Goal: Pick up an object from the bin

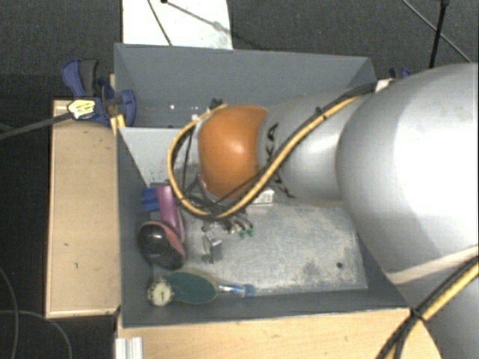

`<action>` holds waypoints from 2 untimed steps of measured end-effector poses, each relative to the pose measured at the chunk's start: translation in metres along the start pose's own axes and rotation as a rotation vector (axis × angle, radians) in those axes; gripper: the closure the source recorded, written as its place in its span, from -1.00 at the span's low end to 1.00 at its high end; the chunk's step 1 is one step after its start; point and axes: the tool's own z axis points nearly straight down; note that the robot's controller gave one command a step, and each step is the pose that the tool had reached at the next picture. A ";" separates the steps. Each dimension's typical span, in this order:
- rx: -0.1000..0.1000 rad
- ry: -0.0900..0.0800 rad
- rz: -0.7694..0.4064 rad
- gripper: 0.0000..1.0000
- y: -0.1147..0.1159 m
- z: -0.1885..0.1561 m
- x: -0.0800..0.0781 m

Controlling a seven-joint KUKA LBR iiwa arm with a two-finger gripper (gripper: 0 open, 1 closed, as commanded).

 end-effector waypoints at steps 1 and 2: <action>0.001 -0.001 -0.034 -1.00 -0.001 -0.001 -0.001; -0.011 0.000 -0.081 -1.00 0.013 0.000 0.004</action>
Offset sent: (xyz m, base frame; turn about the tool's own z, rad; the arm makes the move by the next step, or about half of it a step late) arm -0.0152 0.0532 -0.0071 -0.2286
